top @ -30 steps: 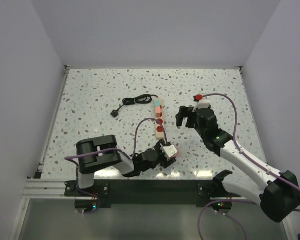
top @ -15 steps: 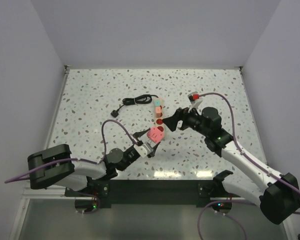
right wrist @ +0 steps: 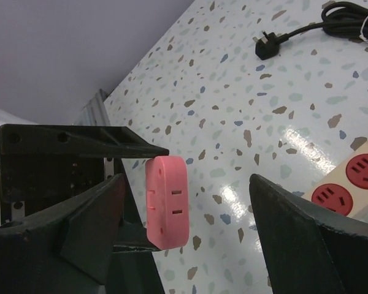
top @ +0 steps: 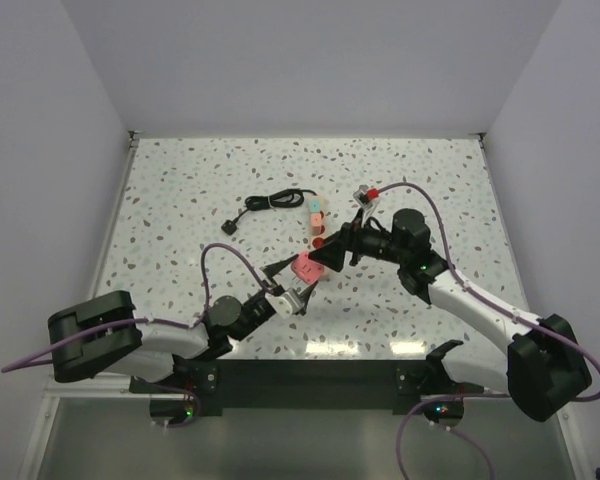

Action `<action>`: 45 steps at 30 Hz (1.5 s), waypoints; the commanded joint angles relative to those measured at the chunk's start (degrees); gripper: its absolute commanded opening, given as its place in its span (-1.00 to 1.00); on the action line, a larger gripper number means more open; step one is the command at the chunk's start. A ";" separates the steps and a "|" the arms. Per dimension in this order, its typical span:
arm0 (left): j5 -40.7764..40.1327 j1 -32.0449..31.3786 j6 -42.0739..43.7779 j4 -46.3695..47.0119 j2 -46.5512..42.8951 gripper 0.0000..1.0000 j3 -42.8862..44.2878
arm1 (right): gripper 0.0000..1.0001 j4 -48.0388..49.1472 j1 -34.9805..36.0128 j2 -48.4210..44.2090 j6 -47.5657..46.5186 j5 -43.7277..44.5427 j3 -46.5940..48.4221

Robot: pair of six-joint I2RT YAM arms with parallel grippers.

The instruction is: Insert the plug

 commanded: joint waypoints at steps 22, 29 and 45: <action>5.71 3.66 1.46 13.51 -1.17 -1.00 3.48 | -0.28 8.58 1.64 3.20 1.53 -10.03 1.04; 5.27 3.75 -0.73 13.34 -0.65 0.16 2.78 | -1.00 7.27 1.64 1.27 0.65 -4.32 0.42; 10.55 28.67 -22.79 2.74 -4.42 1.00 -4.00 | -1.00 -13.38 3.30 -1.03 -7.17 31.70 6.13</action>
